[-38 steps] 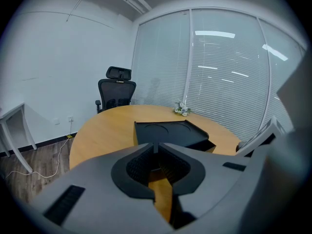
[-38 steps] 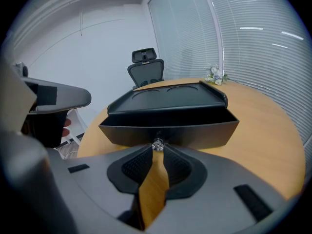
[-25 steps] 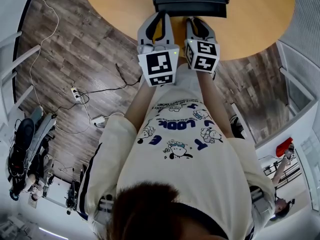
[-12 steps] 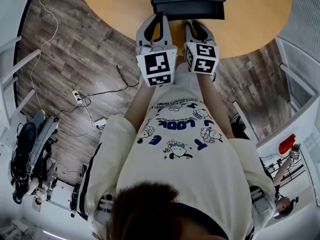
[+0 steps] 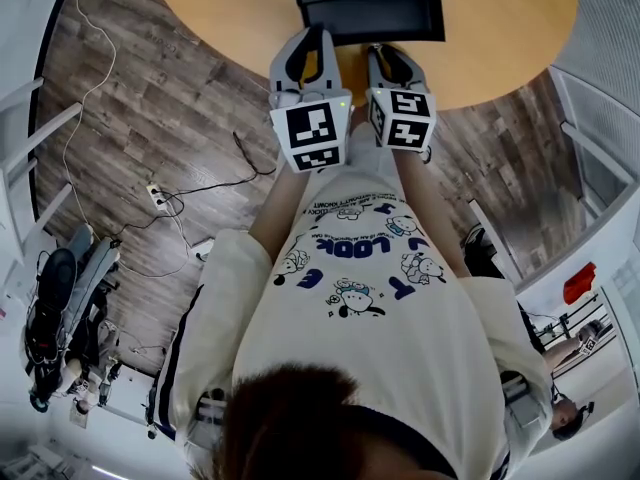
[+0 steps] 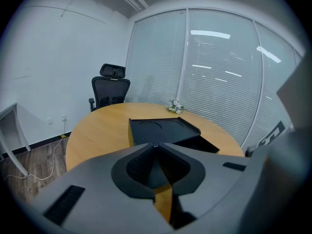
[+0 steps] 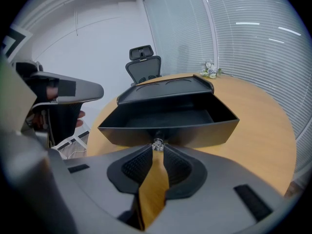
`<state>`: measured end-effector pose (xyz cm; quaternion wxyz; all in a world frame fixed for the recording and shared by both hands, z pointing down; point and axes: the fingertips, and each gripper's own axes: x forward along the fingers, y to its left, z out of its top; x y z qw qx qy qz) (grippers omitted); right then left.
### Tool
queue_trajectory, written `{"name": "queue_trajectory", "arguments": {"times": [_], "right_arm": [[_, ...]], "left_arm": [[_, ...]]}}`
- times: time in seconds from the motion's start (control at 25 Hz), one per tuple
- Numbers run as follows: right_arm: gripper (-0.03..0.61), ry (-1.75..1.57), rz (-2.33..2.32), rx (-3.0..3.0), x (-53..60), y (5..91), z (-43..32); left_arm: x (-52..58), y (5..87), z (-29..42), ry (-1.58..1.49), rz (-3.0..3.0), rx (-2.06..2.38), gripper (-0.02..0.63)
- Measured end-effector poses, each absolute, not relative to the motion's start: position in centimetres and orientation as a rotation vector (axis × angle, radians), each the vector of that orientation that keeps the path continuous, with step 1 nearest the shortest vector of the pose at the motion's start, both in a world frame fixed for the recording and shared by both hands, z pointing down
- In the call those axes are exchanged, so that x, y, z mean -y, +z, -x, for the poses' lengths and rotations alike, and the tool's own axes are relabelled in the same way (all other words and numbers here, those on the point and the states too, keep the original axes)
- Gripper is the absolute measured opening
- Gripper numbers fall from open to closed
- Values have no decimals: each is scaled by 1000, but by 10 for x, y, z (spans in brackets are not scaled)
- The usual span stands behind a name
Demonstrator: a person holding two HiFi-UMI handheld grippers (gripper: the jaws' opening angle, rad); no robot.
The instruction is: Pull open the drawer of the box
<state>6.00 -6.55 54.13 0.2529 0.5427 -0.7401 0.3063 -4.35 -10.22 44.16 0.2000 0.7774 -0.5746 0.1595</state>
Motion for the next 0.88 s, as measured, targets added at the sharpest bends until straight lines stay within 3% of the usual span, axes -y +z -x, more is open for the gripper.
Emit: {"name": "queue_trajectory", "arguments": {"times": [0.88], "right_arm": [[84, 841, -1454, 2015, 50, 543, -62]], "left_arm": [[99, 441, 41, 443, -2170, 1599, 38]]}}
